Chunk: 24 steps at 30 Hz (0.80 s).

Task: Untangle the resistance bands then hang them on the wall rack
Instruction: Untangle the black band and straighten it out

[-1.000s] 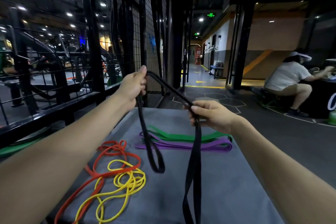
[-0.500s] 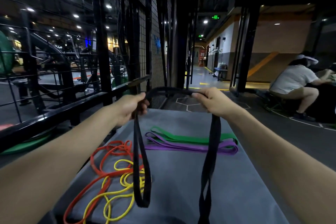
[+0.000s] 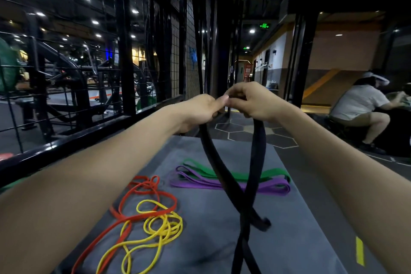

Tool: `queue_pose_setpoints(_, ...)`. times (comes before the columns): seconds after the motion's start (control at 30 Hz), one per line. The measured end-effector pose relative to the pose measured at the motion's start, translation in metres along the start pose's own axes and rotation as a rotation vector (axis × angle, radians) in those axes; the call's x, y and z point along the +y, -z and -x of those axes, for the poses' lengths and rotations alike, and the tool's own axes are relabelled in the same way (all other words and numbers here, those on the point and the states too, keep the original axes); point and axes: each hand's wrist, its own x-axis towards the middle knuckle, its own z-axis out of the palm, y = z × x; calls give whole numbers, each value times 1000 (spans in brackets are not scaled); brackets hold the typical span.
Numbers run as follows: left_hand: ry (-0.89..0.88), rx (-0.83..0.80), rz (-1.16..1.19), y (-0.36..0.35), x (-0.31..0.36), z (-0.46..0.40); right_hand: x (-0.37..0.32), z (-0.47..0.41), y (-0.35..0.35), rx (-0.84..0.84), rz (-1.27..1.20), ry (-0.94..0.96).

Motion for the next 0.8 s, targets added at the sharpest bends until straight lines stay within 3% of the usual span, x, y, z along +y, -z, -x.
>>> queue_pose_setpoints(0.13, -16, 91, -130, 2, 4, -1, 17, 3, -8, -13, 72, -96)
queue_pose_setpoints(0.3, 20, 223, 83, 9, -4, -6, 38, 12, -30, -44, -12, -88)
queue_pose_setpoints(0.43, 60, 387, 320, 27, -24, -10, 56, 23, -40, -100, -195, -185)
queue_pose_setpoints(0.63, 221, 633, 684, 34, -38, -14, 66, 26, -46, -70, -279, -284)
queue_pose_setpoints(0.8, 225, 694, 779, 30, -46, -14, 72, 31, -47, -25, -230, -284)
